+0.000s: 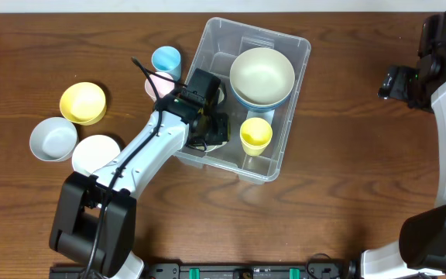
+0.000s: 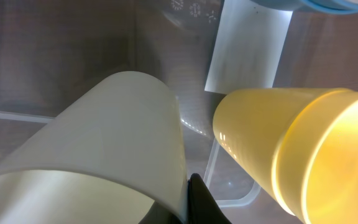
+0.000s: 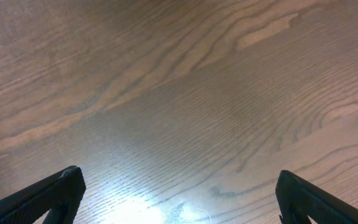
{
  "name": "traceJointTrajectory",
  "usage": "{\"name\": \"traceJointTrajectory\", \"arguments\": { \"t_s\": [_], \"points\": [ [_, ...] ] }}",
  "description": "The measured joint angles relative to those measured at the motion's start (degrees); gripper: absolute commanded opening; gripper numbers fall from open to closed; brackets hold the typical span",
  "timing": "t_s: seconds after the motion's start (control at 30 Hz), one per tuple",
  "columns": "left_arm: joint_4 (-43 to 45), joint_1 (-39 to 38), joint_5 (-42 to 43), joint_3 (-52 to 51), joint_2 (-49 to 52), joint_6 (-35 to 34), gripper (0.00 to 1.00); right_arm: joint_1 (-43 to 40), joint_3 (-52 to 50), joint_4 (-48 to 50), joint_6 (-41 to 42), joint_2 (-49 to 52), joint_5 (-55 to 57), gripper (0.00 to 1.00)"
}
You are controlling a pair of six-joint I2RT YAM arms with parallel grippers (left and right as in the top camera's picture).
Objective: Pack container
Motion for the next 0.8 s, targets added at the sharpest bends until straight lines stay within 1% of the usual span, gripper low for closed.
{"name": "traceJointTrajectory", "arguments": {
  "t_s": [0.27,0.57,0.63,0.7,0.8],
  "points": [
    [-0.3,-0.7,-0.9,0.0,-0.3,1.7,0.06,0.0,0.0,0.0,0.0,0.0,0.0,0.99],
    [-0.4,-6.3,-6.4,0.5,-0.3,3.5,0.06,0.0,0.0,0.0,0.0,0.0,0.0,0.99],
    [-0.4,-6.9,-7.9,0.9,-0.3,3.6,0.08,0.0,0.0,0.0,0.0,0.0,0.0,0.99],
    [-0.4,-7.0,-9.3,1.0,-0.3,4.1,0.24,0.0,0.0,0.0,0.0,0.0,0.0,0.99],
    [-0.5,-7.0,-10.6,1.0,-0.4,4.1,0.24,0.0,0.0,0.0,0.0,0.0,0.0,0.99]
  ]
}}
